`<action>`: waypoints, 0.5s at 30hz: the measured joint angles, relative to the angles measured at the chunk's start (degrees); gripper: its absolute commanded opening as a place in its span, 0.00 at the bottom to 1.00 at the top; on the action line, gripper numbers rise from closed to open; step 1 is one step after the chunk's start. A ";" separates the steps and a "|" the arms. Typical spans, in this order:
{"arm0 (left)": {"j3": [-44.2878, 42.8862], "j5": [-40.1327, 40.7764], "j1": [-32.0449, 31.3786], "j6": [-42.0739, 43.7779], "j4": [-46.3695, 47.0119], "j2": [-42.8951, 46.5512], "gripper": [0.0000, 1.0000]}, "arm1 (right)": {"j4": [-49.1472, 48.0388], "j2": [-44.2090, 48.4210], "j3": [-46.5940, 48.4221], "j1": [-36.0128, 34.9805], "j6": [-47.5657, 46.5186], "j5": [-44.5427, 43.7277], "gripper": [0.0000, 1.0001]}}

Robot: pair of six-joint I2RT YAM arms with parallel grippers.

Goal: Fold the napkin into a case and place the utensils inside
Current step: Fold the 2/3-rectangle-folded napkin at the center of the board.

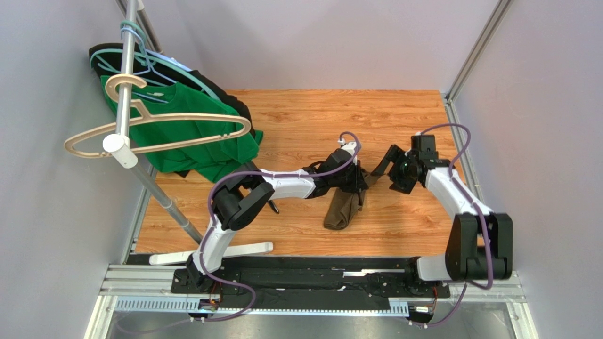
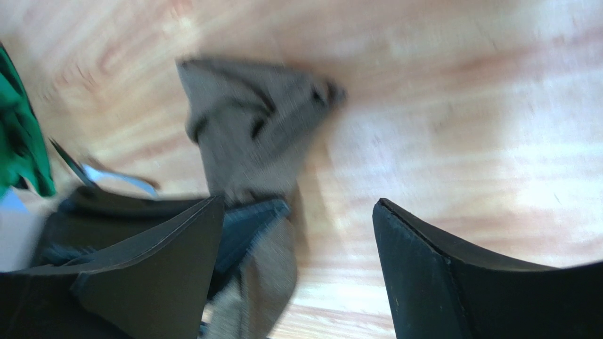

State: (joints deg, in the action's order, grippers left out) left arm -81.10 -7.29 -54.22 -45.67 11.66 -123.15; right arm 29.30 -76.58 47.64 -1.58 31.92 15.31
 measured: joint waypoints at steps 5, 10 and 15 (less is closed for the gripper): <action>2.84 -1.29 0.07 -0.96 3.10 0.26 0.00 | 3.17 -10.40 10.47 -1.44 1.84 -2.14 0.81; 5.01 -2.03 0.22 -1.60 7.10 1.11 0.00 | 6.05 -15.23 13.84 -5.14 5.11 -4.94 0.79; 6.45 -2.21 0.20 -1.60 9.64 2.10 0.00 | 9.09 -17.44 13.84 -5.57 8.61 -7.48 0.68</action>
State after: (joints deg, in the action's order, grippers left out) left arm -74.65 -9.50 -54.02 -47.27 21.30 -121.05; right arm 38.39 -94.02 61.47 -7.16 40.53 7.84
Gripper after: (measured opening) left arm 0.030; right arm 0.765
